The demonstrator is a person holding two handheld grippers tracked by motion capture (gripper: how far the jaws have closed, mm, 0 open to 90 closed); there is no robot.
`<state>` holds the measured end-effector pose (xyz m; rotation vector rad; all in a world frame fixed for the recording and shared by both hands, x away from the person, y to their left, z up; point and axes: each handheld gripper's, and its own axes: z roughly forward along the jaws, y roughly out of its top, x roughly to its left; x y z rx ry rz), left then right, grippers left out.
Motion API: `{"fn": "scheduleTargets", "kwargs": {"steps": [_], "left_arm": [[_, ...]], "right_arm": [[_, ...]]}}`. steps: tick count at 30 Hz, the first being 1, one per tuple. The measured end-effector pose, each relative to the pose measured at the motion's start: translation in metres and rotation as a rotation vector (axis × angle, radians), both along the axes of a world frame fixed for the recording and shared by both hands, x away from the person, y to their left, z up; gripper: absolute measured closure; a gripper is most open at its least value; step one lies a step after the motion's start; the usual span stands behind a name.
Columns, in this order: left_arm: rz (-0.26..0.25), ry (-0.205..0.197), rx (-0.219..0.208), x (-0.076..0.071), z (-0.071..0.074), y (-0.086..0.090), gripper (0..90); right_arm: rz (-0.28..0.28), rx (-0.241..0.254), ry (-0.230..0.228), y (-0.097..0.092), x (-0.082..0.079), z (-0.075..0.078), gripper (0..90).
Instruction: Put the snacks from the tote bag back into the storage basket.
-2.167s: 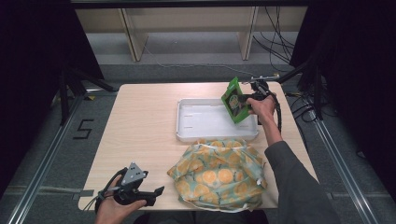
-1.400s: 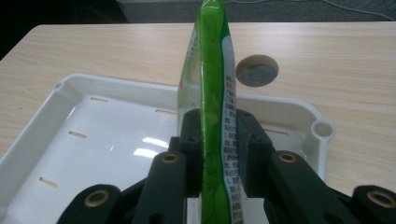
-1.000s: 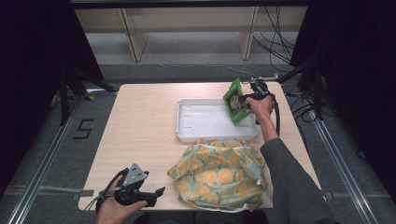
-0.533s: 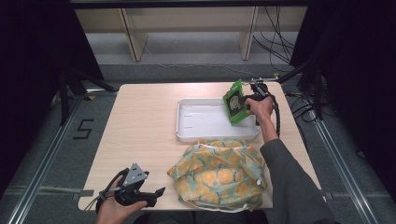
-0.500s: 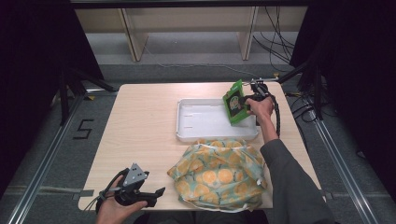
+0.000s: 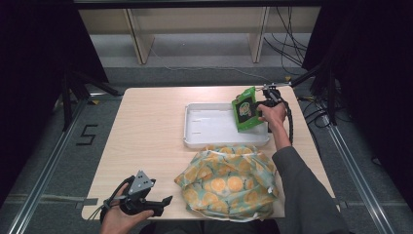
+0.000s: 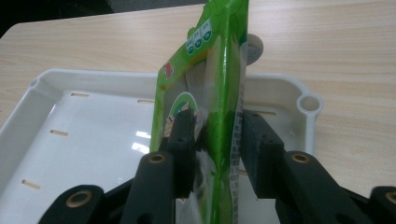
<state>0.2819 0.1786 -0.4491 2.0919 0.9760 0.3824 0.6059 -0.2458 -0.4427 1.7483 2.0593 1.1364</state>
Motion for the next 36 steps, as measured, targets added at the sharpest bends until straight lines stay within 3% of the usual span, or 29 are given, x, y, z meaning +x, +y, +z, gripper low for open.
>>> {"fn": "scheduleTargets", "kwargs": {"steps": [1, 6, 7, 9, 11, 12, 14, 15, 16, 18, 19, 22, 23, 24, 27, 30, 31, 33, 35, 36], "left_arm": [[-0.004, 0.001, 0.008, 0.000, 0.000, 0.001, 20.8], [-0.007, -0.003, 0.009, 0.000, 0.001, 0.001, 20.8], [-0.001, -0.003, 0.005, 0.000, 0.001, 0.000, 20.8], [-0.001, -0.005, 0.007, 0.000, 0.001, 0.000, 20.7], [-0.020, -0.011, 0.021, 0.001, 0.001, 0.001, 20.7], [-0.005, 0.002, 0.007, 0.000, 0.000, 0.000, 20.7], [-0.004, 0.001, 0.006, 0.000, 0.001, 0.000, 20.7], [-0.006, -0.001, 0.007, 0.000, 0.001, 0.000, 20.7], [-0.007, 0.000, 0.009, 0.000, 0.001, 0.000, 20.7], [-0.004, 0.002, 0.006, 0.000, 0.001, 0.000, 20.7], [-0.006, -0.001, 0.008, 0.000, 0.001, 0.000, 20.7], [-0.007, 0.000, 0.009, 0.000, 0.001, 0.001, 20.7], [-0.008, 0.002, 0.015, 0.000, 0.001, 0.001, 20.7], [-0.024, -0.010, 0.031, 0.001, 0.002, 0.003, 20.7], [-0.021, -0.008, 0.033, 0.001, 0.002, 0.004, 20.7], [-0.018, -0.010, 0.031, 0.002, 0.002, 0.004, 20.7], [-0.019, -0.011, 0.031, 0.002, 0.002, 0.004, 20.7], [-0.003, -0.005, 0.022, 0.002, 0.001, 0.003, 20.7], [-0.008, -0.010, 0.032, 0.002, 0.002, 0.004, 20.7], [-0.011, -0.011, 0.019, 0.002, 0.001, 0.004, 20.7]], "right_arm": [[-0.007, -0.023, 0.007, 0.000, 0.000, 0.000, 67.8], [-0.013, -0.014, 0.012, -0.001, 0.000, -0.002, 67.3], [-0.031, -0.015, 0.034, 0.000, -0.001, -0.001, 67.3], [-0.014, -0.017, 0.013, -0.003, 0.000, -0.003, 67.8], [-0.020, -0.012, 0.022, -0.004, -0.001, -0.003, 68.2], [-0.027, -0.012, 0.011, -0.004, 0.000, -0.004, 68.2], [-0.018, 0.033, 0.027, -0.005, -0.001, -0.004, 68.2], [-0.034, 0.001, 0.027, -0.004, -0.001, -0.003, 68.2], [-0.033, 0.030, 0.007, -0.004, -0.001, -0.005, 68.2], [-0.025, 0.014, -0.013, -0.005, 0.000, -0.005, 68.2], [-0.037, 0.031, 0.019, -0.003, -0.002, -0.003, 68.2], [-0.029, 0.041, 0.024, -0.003, -0.003, 0.000, 67.5], [-0.032, 0.053, 0.011, -0.003, -0.002, -0.001, 67.2], [0.004, 0.009, -0.021, -0.007, 0.000, 0.000, 67.1], [0.026, 0.008, -0.056, -0.007, -0.001, 0.002, 66.3], [0.024, -0.021, -0.023, -0.007, -0.006, 0.008, 65.0], [0.010, 0.026, -0.005, -0.003, -0.007, 0.011, 64.5], [0.034, -0.011, -0.030, -0.004, -0.008, 0.013, 63.9], [0.042, 0.007, -0.054, -0.003, -0.008, 0.013, 63.3], [0.066, -0.020, -0.062, -0.004, -0.009, 0.014, 62.7]]}}
